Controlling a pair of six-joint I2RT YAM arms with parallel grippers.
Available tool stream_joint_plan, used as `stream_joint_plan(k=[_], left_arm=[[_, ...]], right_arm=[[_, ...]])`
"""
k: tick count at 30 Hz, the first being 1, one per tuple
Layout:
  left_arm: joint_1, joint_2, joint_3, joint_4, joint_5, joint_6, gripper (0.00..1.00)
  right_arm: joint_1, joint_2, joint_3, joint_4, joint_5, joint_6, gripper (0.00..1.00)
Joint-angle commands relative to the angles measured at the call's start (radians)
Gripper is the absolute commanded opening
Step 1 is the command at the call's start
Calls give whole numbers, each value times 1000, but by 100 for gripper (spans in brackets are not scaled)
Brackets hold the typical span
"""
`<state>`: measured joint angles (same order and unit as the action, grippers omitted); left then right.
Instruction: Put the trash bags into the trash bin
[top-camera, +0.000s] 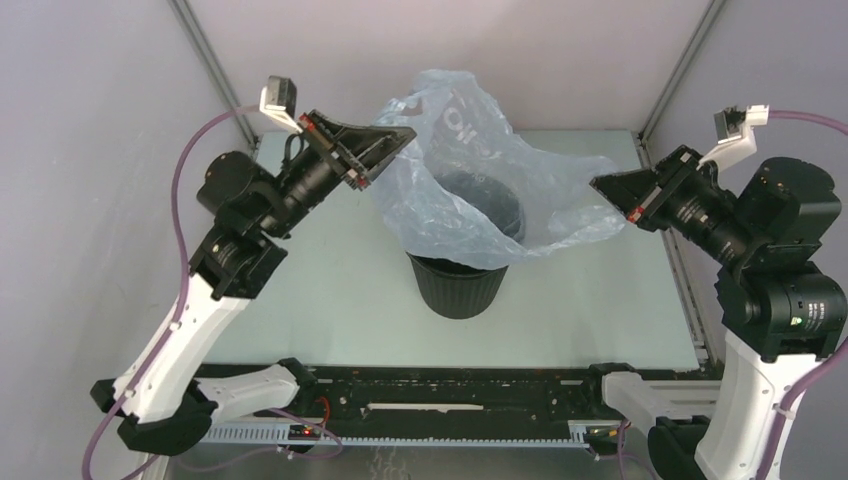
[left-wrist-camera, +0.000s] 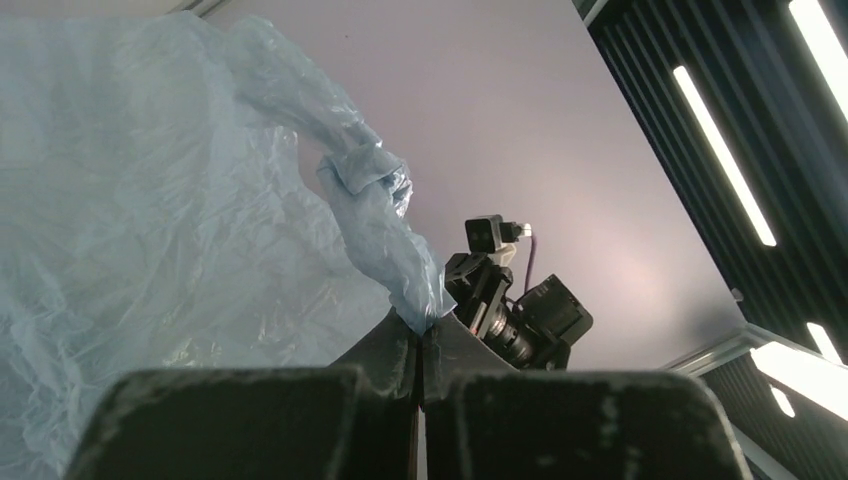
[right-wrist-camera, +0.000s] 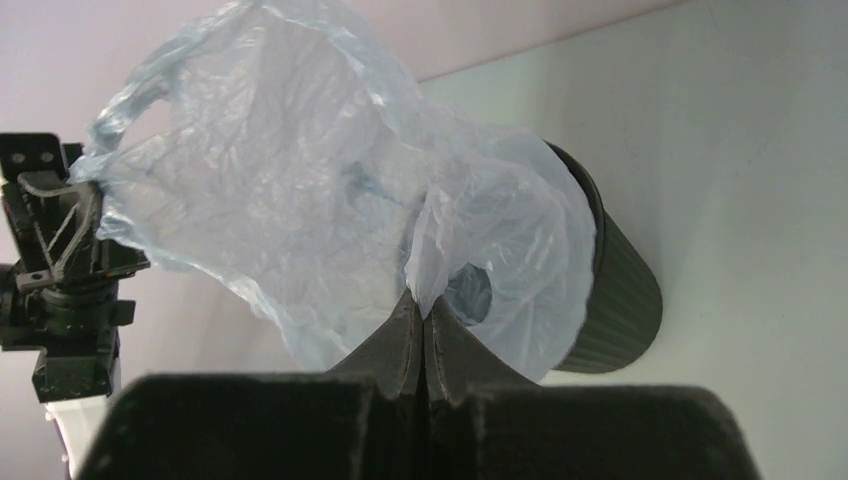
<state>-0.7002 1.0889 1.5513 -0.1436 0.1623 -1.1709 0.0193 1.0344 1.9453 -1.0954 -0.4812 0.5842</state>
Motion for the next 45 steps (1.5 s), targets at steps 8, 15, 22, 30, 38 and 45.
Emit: stream_joint_plan(k=[8, 15, 22, 30, 38, 45], left_arm=[[13, -77, -160, -15, -64, -26, 0], [14, -62, -138, -20, -54, -21, 0], [14, -68, -133, -34, -52, -11, 0], [14, -78, -127, -50, -71, 7, 0], [14, -95, -126, -67, -95, 26, 0], [14, -104, -128, -60, -106, 22, 0]], right_arm=[[-7, -59, -90, -44, 131, -76, 32], [-7, 25, 184, -143, 289, -207, 75], [8, 205, 434, -113, 160, -165, 80], [577, 383, 461, 33, 411, -143, 65], [714, 484, 244, 137, 481, -148, 58], [777, 436, -181, 400, 568, -91, 52]])
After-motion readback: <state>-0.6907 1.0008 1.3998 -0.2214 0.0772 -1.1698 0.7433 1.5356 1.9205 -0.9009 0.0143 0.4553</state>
